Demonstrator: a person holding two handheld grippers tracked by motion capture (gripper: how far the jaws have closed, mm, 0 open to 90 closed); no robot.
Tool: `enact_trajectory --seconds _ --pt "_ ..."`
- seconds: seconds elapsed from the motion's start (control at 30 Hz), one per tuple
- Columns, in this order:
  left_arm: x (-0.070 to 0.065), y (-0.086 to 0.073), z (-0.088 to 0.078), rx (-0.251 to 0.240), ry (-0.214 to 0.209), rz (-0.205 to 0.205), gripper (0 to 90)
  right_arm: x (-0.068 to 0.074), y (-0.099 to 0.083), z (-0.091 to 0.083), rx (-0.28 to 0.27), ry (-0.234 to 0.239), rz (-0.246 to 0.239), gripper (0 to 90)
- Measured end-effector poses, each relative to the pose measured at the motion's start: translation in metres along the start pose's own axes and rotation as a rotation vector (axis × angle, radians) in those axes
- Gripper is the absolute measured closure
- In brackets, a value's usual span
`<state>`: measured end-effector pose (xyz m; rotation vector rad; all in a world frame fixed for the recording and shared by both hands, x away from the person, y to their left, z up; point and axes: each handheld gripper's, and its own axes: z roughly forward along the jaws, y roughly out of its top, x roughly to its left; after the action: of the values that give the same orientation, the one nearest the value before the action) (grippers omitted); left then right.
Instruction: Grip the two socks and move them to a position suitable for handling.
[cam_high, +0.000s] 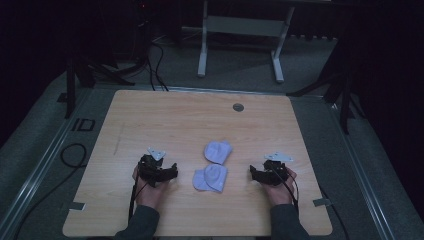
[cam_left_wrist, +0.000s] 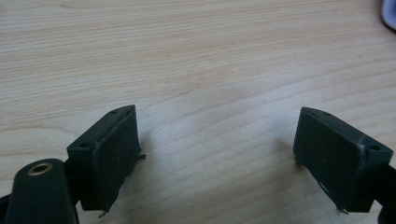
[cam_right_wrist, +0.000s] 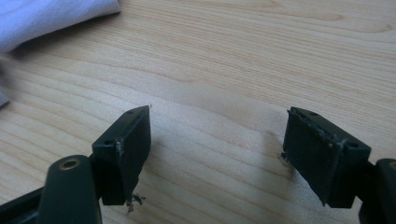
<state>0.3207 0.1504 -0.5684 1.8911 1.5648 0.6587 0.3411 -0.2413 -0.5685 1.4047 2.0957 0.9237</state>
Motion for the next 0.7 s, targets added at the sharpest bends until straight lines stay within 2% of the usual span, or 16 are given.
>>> enact_trajectory --seconds 0.43,0.57,0.7 --pt "0.0003 -0.0010 -0.0011 0.001 0.000 0.001 14.8 0.0011 0.0001 0.0004 -0.006 0.013 -0.012 25.2" --pt "0.0020 -0.0018 -0.0018 0.000 -0.010 0.011 15.0 0.0031 0.0002 -0.0018 -0.002 0.021 -0.020 33.1" --pt "0.0028 -0.0018 -0.0018 -0.004 -0.003 0.004 16.3 0.0062 0.0013 -0.0050 0.014 0.061 -0.059 42.0"
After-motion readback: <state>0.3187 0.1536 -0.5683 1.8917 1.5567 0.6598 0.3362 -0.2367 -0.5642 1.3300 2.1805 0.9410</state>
